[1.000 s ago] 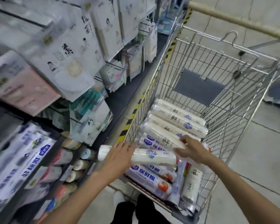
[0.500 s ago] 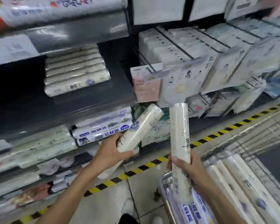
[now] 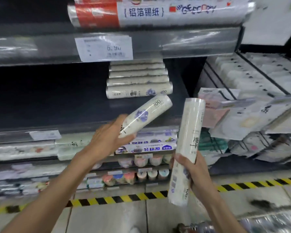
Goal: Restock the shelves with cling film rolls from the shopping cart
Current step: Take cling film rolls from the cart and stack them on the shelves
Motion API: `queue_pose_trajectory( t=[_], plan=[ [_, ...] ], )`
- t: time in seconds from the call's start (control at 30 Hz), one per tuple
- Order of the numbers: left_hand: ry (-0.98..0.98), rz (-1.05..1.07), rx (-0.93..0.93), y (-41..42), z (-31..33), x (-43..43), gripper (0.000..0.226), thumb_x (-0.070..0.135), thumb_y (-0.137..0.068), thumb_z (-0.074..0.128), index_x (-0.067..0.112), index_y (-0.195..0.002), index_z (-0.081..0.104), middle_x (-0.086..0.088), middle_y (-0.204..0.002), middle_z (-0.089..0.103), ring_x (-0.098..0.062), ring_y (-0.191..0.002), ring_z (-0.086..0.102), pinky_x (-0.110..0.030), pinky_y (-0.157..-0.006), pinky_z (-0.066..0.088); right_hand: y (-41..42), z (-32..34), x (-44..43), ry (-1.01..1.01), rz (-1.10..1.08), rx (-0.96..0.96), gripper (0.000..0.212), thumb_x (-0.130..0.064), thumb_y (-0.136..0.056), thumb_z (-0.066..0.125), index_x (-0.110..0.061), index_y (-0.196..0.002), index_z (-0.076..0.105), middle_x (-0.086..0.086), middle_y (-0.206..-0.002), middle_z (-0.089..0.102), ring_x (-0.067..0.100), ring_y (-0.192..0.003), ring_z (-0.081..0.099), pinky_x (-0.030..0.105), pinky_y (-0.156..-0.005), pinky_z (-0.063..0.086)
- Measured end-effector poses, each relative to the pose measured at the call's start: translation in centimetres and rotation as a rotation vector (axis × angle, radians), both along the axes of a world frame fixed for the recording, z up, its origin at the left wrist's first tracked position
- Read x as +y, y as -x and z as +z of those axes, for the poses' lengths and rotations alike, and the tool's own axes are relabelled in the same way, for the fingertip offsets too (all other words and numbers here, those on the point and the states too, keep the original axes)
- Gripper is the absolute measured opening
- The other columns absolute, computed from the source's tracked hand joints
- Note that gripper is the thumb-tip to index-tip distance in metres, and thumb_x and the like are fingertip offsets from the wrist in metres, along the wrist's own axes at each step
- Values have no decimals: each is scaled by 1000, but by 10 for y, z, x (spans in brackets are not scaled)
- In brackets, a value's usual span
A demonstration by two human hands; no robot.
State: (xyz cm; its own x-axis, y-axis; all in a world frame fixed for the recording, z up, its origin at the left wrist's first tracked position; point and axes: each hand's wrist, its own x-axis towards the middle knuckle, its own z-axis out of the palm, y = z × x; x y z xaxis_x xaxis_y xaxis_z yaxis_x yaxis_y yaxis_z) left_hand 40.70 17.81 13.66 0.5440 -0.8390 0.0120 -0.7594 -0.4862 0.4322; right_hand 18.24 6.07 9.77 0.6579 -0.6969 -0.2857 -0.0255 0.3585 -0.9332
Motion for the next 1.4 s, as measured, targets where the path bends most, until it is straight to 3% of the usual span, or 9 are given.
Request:
queue_pose_trajectory(
  t=[0.1, 0.27, 0.4, 0.57, 0.7, 0.83, 1.13, 1.4],
  plan=[
    [0, -81, -109, -27, 1, -20, 53, 53, -87, 53, 27, -130, 36, 0, -114, 56, -23, -91, 54, -32, -72, 37, -19, 5, -9, -39, 5, -83, 58, -26, -58, 78, -2, -106, 54, 8, -69, 65, 20, -61, 65, 28, -54, 51],
    [-20, -130, -391, -64, -3, -58, 67, 51, -88, 53, 19, -142, 32, -13, -123, 54, -32, -108, 51, -37, -93, 34, -45, 1, -26, 29, 36, -125, 40, -25, -67, 69, -2, -97, 57, 6, -63, 65, 18, -58, 63, 28, -53, 52],
    [-65, -195, -479, -80, -17, -83, 68, 48, -87, 58, 20, -143, 33, -12, -125, 50, -30, -111, 50, -32, -93, 30, -55, -2, -33, 43, 34, -151, 38, -24, -69, 69, -2, -97, 57, 8, -69, 64, 19, -62, 63, 31, -58, 50],
    [36, -261, -433, -90, -29, -105, 69, 41, -79, 69, 17, -138, 42, -10, -122, 44, -26, -114, 41, -32, -88, 32, -60, 0, -38, 42, 24, -165, 60, -36, -58, 73, -1, -102, 54, 11, -72, 63, 20, -65, 63, 29, -59, 51],
    [87, -221, -348, -104, -23, -99, 78, 46, -75, 72, 18, -141, 42, -6, -137, 45, -26, -125, 39, -36, -101, 27, -63, 5, -41, 26, 29, -205, 40, -22, -71, 68, -3, -103, 52, 8, -70, 62, 19, -63, 63, 31, -58, 52],
    [181, -185, -172, -118, -26, -84, 60, 27, -74, 78, 14, -128, 57, -5, -123, 55, -25, -117, 47, -37, -101, 38, -66, 7, -42, 47, 32, -221, 33, -19, -75, 65, -4, -101, 51, 9, -69, 61, 20, -63, 61, 32, -59, 50],
    [375, -65, -266, -109, -39, -82, 58, 18, -59, 87, 8, -113, 68, -9, -109, 64, -31, -104, 53, -47, -93, 44, -69, 7, -42, 55, 0, -207, 37, -20, -70, 65, -13, -105, 54, 8, -74, 61, 21, -66, 61, 34, -62, 50],
    [377, -116, -290, -112, -43, -83, 55, 20, -67, 82, 8, -118, 66, -8, -114, 63, -31, -107, 53, -49, -95, 42, -72, 6, -36, 58, 14, -240, 33, -19, -71, 65, -11, -101, 53, 7, -71, 61, 21, -64, 60, 33, -59, 50]
  ],
)
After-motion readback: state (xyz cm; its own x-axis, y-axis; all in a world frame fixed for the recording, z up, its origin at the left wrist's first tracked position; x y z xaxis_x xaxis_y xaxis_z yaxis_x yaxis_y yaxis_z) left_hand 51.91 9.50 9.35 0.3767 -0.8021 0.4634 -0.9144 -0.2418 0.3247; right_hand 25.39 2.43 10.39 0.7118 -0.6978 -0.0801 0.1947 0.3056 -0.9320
